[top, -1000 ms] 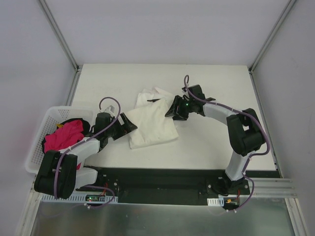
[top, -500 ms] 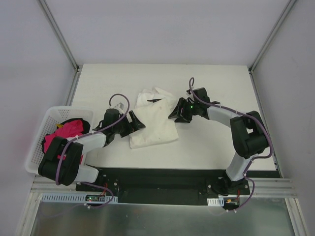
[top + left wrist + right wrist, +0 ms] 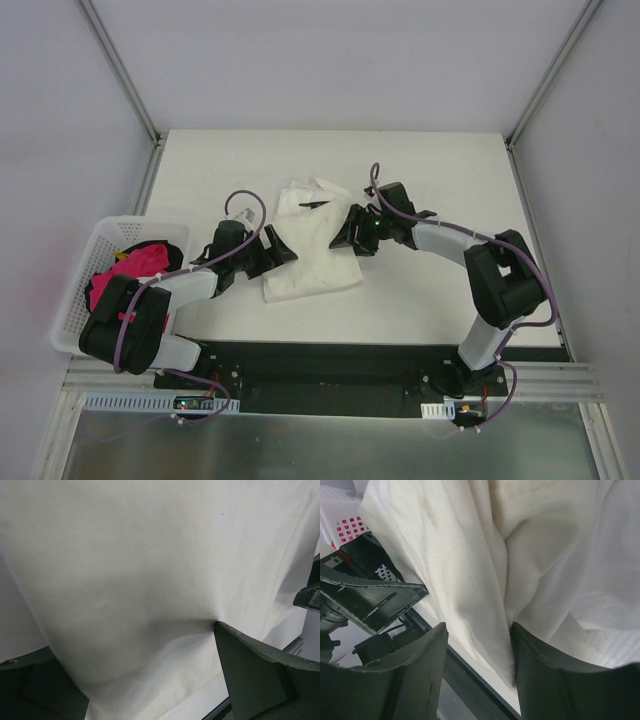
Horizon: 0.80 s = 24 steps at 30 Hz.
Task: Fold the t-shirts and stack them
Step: Smooth out wrinkles on the folded tshirt
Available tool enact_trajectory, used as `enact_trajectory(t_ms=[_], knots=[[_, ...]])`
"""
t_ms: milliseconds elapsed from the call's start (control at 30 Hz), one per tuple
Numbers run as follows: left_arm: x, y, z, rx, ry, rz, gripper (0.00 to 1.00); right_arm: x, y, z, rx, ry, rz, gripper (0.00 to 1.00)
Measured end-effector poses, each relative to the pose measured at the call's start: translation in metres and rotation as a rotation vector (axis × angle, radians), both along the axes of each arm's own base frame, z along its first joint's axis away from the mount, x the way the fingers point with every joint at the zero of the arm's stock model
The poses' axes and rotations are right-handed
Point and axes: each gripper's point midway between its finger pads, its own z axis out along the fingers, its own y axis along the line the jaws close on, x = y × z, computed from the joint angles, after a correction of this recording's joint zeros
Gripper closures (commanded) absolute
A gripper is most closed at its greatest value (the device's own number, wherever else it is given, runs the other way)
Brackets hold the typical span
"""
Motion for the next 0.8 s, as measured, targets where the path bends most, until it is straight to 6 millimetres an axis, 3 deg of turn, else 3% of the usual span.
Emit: enact_trajectory(t_ms=[100, 133, 233, 367, 433, 800], knots=[[0.0, 0.0, 0.0, 0.0, 0.0, -0.001, 0.16, -0.001, 0.004, 0.002, 0.008, -0.006, 0.004, 0.65], [0.0, 0.0, 0.0, 0.0, 0.0, -0.001, 0.31, -0.001, 0.006, 0.002, 0.011, -0.006, 0.005, 0.82], [-0.001, 0.0, -0.001, -0.001, 0.007, 0.001, 0.51, -0.003, 0.009, 0.004, 0.018, -0.005, 0.009, 0.99], [0.001, -0.001, 0.003, 0.007, 0.011, -0.009, 0.71, -0.004, 0.014, 0.003, 0.027, -0.001, 0.011, 0.99], [0.005, -0.002, 0.009, 0.009, 0.005, -0.012, 0.75, -0.004, 0.015, 0.0, 0.026, 0.005, 0.01, 0.99], [0.009, -0.005, 0.019, 0.02, 0.016, -0.029, 0.76, -0.002, 0.017, -0.007, 0.028, 0.023, 0.005, 0.99]])
